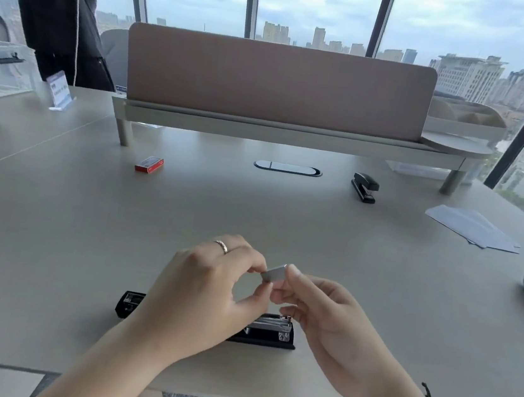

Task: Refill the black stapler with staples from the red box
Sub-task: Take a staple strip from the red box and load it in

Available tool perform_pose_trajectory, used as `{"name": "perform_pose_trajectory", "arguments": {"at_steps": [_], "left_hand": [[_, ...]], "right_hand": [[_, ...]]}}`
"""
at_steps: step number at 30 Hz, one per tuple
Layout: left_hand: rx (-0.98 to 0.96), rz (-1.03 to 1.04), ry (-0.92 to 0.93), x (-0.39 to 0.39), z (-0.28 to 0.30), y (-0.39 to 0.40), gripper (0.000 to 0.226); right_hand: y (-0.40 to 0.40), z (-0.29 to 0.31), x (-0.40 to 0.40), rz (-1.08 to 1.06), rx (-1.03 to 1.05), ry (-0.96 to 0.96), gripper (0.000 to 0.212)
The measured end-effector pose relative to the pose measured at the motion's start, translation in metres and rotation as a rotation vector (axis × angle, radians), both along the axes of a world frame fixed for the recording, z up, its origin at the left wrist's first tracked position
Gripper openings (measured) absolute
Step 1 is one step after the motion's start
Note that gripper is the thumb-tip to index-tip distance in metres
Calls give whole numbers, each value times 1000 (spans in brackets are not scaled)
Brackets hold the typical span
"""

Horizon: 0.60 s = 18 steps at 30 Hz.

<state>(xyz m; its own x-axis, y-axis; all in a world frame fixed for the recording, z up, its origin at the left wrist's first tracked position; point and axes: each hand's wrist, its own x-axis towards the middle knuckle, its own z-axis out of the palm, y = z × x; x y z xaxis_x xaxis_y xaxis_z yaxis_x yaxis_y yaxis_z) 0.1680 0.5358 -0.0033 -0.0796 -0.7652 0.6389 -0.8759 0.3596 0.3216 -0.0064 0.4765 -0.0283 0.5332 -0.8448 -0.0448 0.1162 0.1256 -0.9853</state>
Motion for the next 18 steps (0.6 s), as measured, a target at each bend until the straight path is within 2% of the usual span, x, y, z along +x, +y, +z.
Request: {"name": "perform_pose_trajectory", "arguments": {"at_steps": [4, 9, 13, 18], "left_hand": [[107, -38, -28, 4, 1, 1, 9], [264, -59, -90, 12, -3, 2, 16], [320, -54, -106, 16, -8, 0, 16], [399, -39, -138, 20, -14, -4, 20]], "right_hand": [[0, 2, -6, -92, -167, 116, 33], [-2, -4, -18, -65, -564, 418, 26], [1, -13, -15, -41, -603, 522, 16], [0, -17, -13, -33, -637, 572, 30]]}}
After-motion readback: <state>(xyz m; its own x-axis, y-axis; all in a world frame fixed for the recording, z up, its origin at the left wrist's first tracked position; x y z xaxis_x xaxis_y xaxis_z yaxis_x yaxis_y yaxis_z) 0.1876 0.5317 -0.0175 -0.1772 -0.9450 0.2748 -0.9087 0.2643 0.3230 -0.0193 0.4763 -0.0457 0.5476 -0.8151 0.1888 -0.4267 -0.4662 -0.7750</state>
